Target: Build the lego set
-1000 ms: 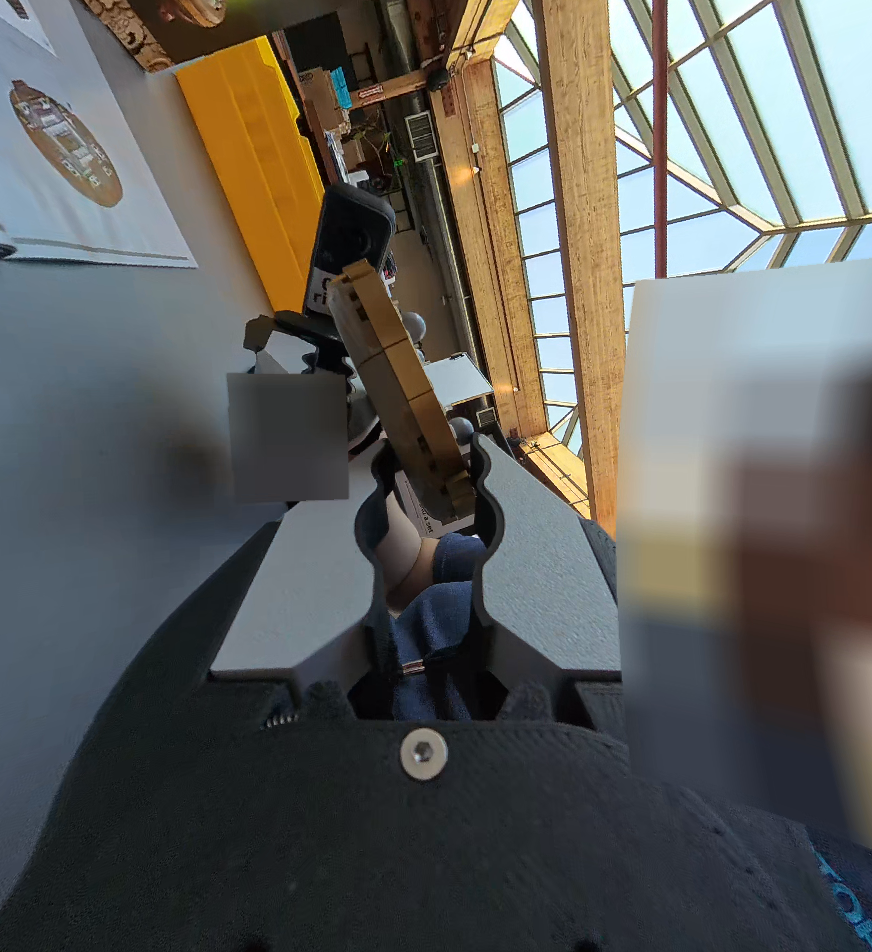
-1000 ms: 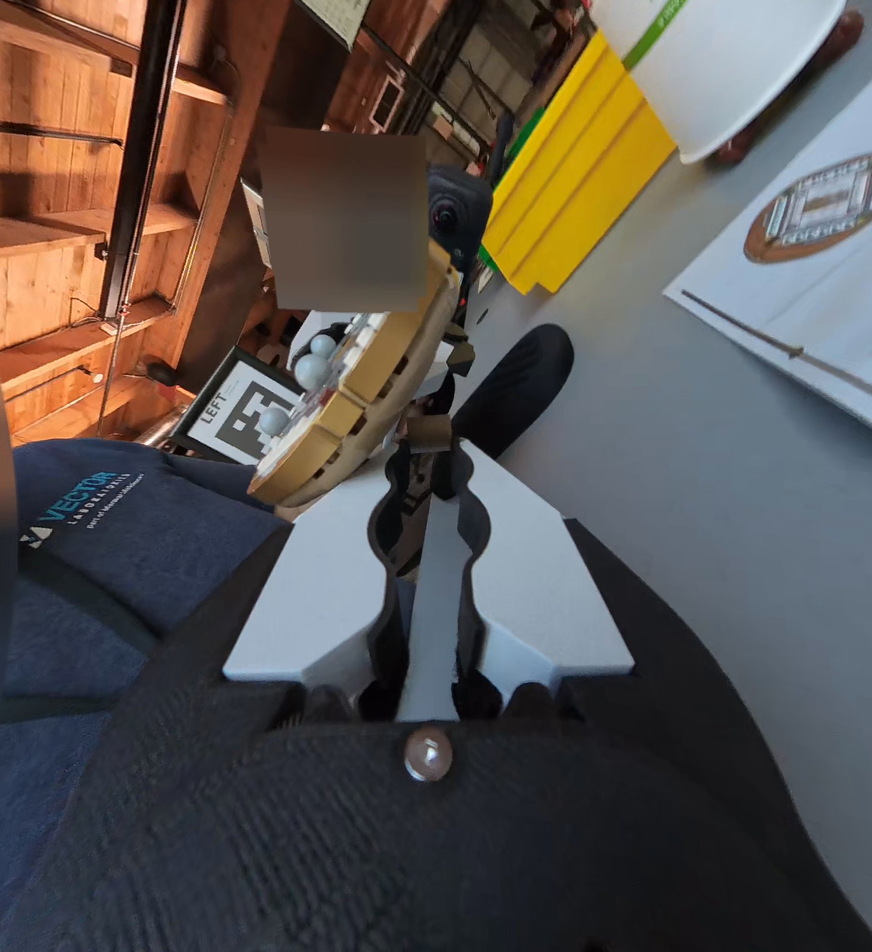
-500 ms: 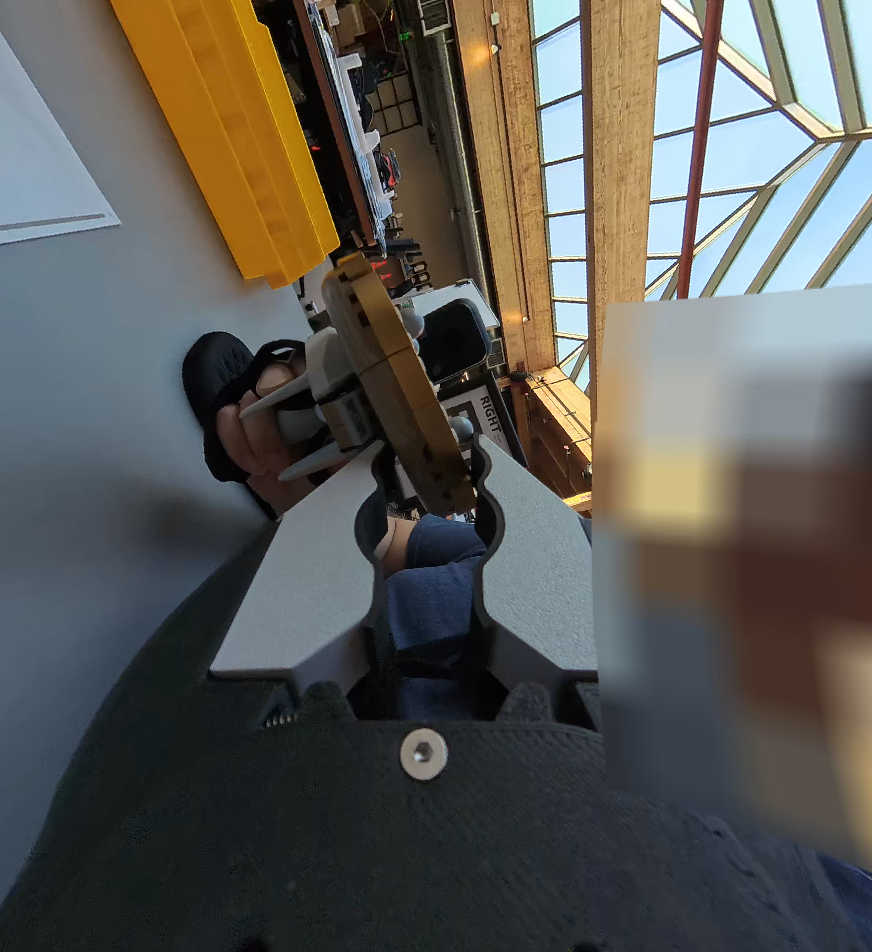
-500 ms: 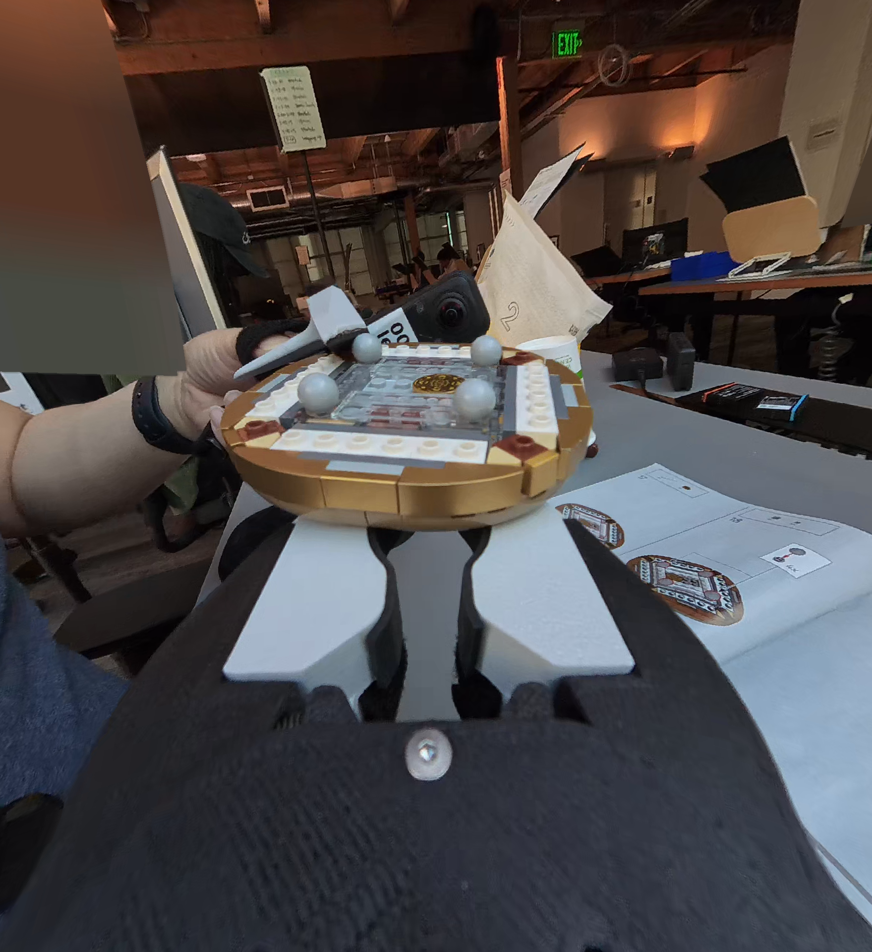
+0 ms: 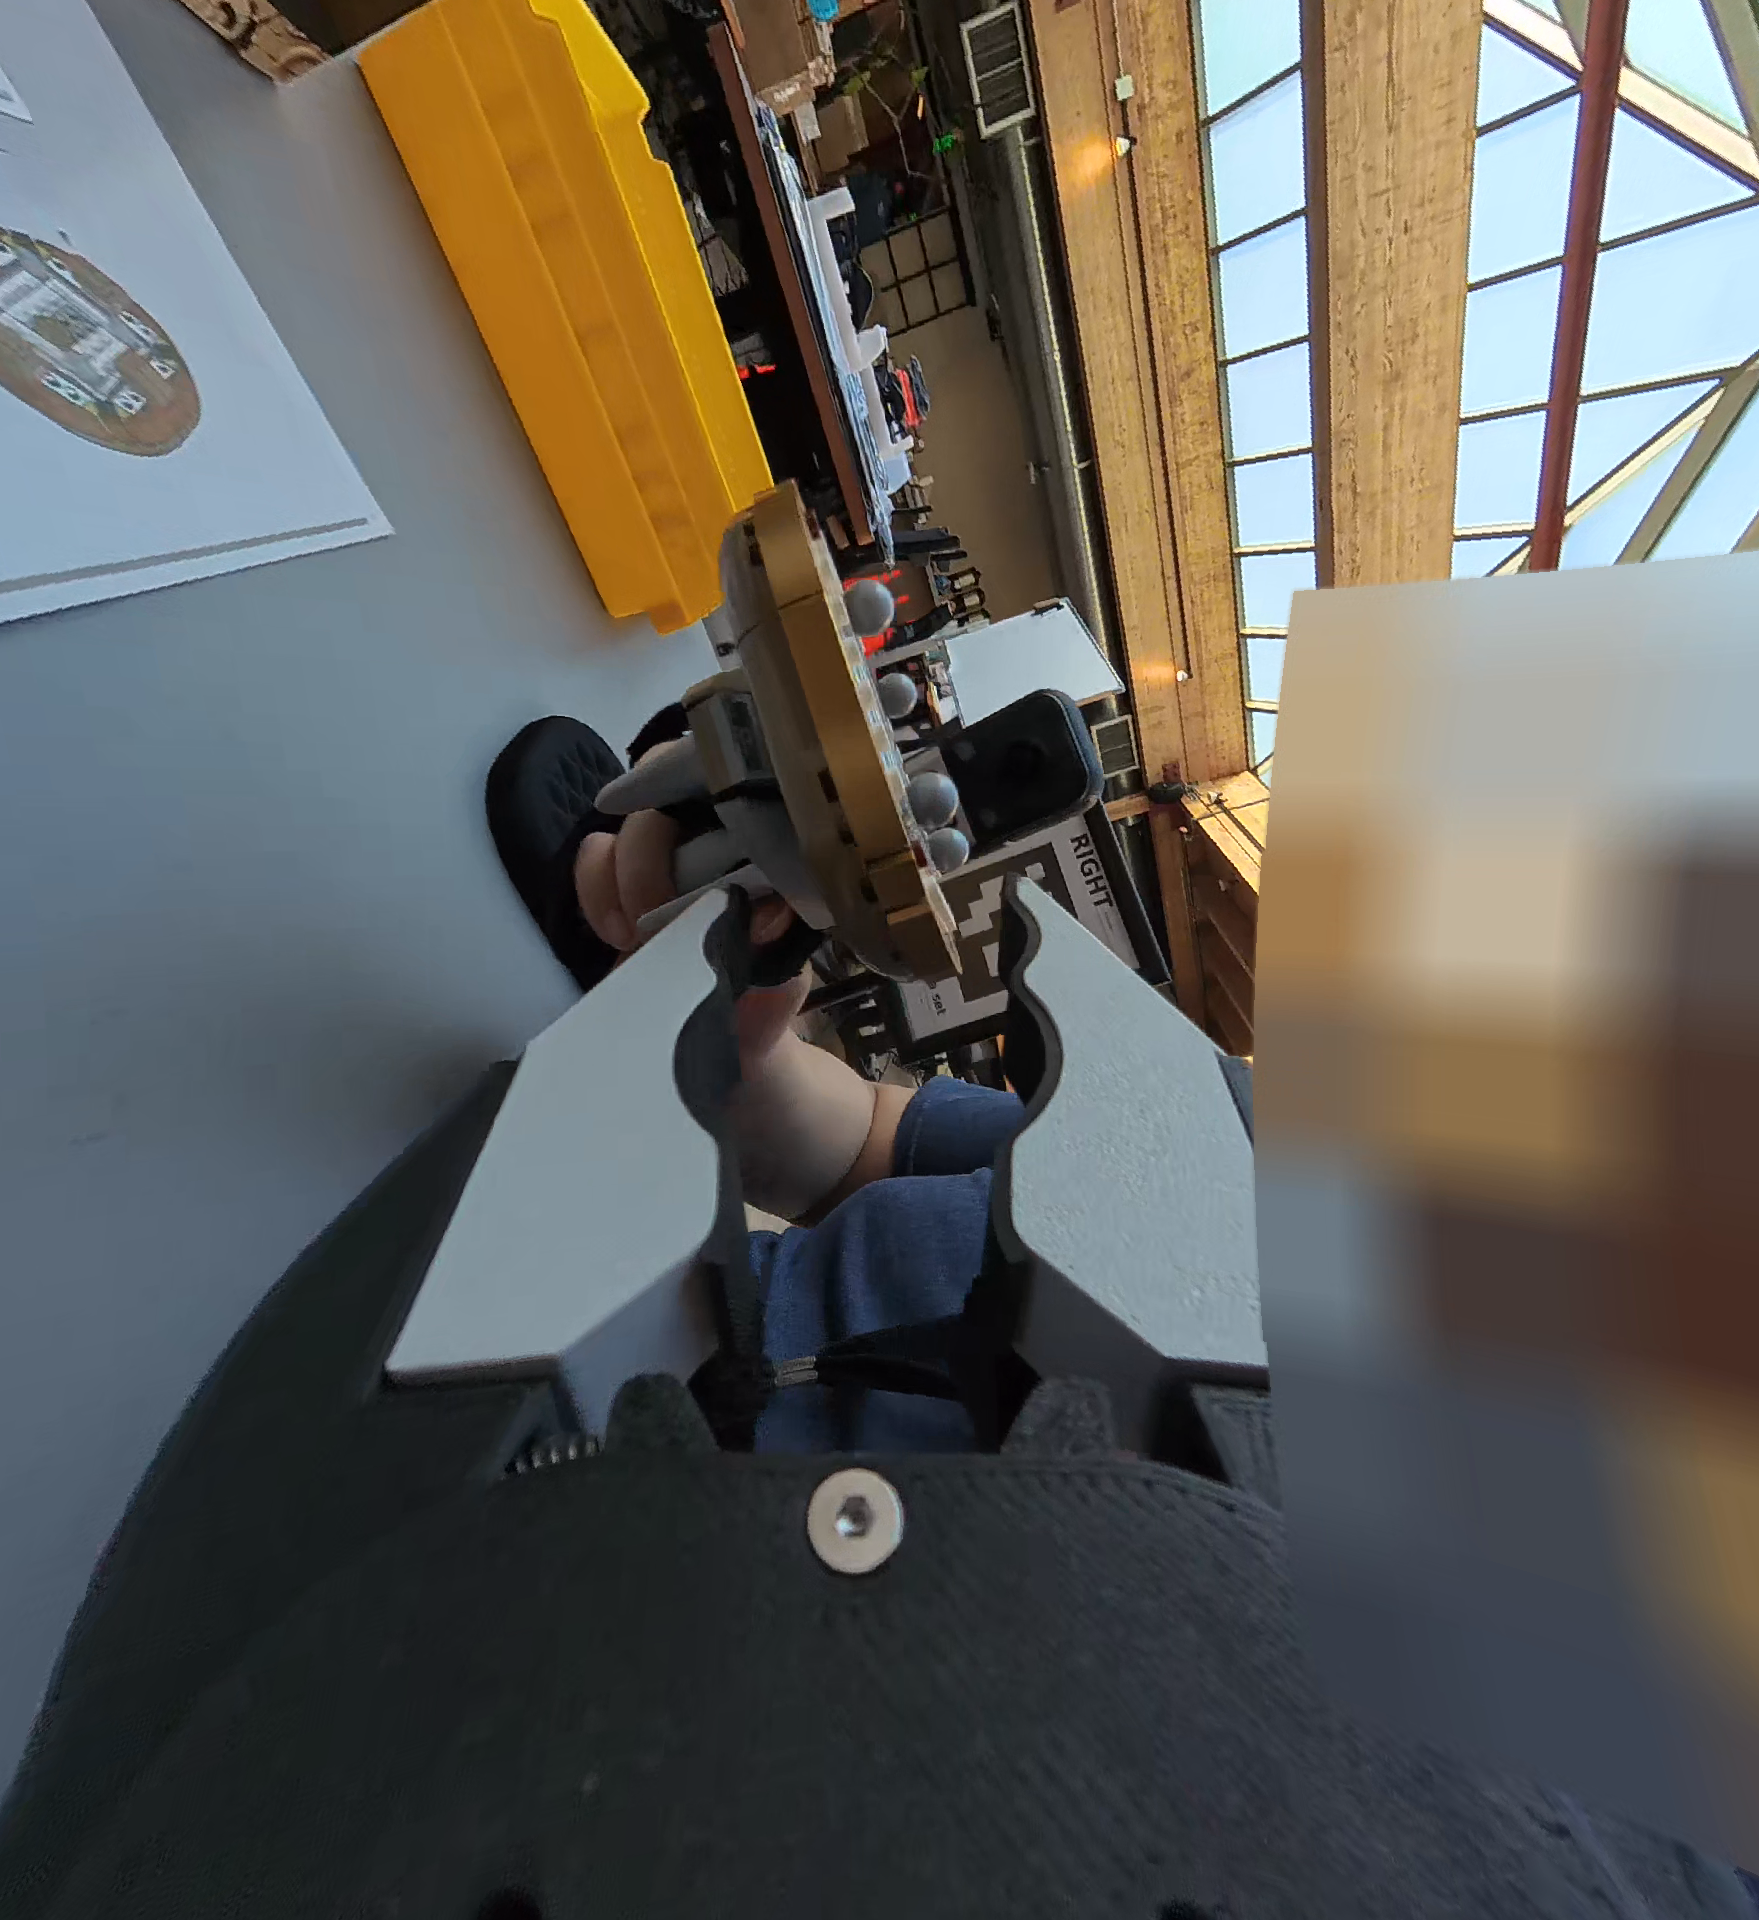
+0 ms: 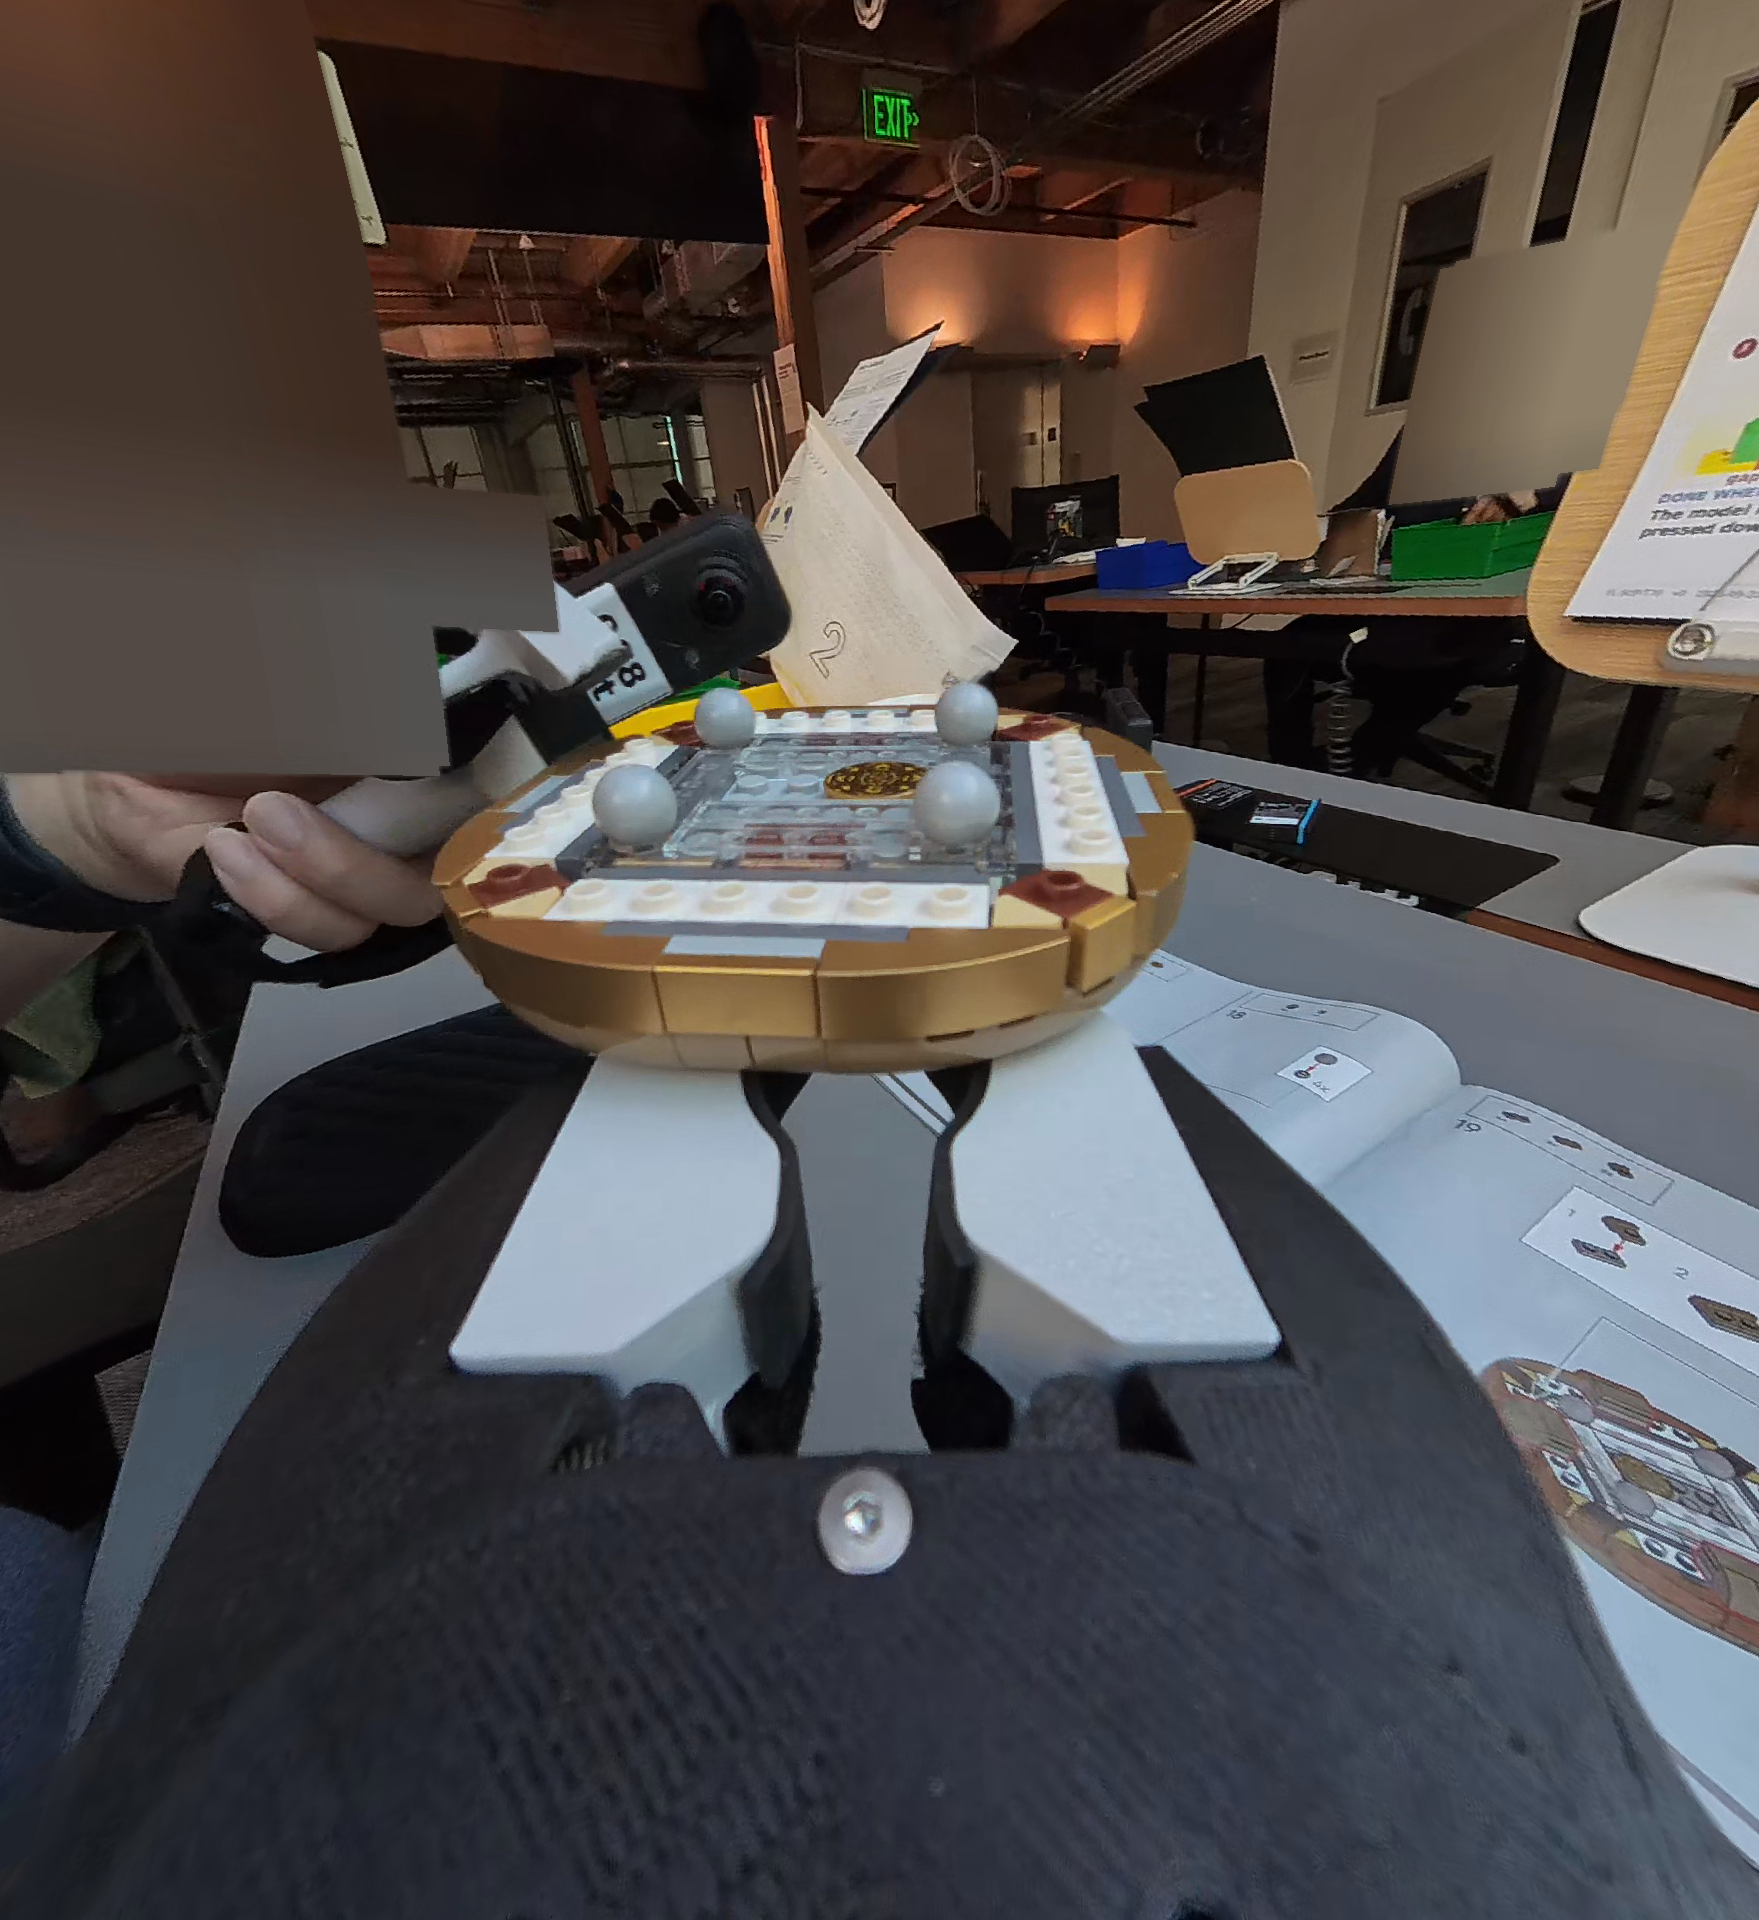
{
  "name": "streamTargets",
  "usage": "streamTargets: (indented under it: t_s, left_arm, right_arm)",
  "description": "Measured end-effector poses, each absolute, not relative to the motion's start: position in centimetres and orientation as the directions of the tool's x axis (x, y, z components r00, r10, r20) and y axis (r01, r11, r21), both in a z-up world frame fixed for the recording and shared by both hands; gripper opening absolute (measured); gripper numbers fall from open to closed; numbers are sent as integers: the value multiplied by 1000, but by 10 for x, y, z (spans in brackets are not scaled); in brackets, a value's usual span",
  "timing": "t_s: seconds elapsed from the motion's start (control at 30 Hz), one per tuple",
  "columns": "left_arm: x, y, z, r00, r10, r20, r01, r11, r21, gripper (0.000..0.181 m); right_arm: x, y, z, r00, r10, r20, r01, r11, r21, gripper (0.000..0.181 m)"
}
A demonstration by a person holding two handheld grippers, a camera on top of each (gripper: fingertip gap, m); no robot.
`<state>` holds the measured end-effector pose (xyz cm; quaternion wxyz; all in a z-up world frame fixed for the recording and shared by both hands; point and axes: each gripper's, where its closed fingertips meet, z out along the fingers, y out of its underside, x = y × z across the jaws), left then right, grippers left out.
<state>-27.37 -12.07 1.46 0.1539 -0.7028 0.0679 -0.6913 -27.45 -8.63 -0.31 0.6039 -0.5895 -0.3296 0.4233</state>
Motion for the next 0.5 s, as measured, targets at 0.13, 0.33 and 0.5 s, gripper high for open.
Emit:
streamTargets:
  t_s: [0.13, 0.33, 0.5]
  left_arm:
    - [-271, -119, 6, 42, -287, 957, 218, -932, -289, 54]
    - [-260, -115, -1, 22, -301, 953, 323, -900, -292, 31]
    - [-260, -114, -11, 56, -317, 947, 338, -886, -316, 23]
  right_arm:
    - [-272, -82, -8, 497, 867, -32, -72, 5, -997, 14]
    - [-272, -78, -20, 573, 818, 50, 0, 61, -998, 14]
    - [-270, -75, -26, 602, 790, 120, 69, 98, -993, 14]
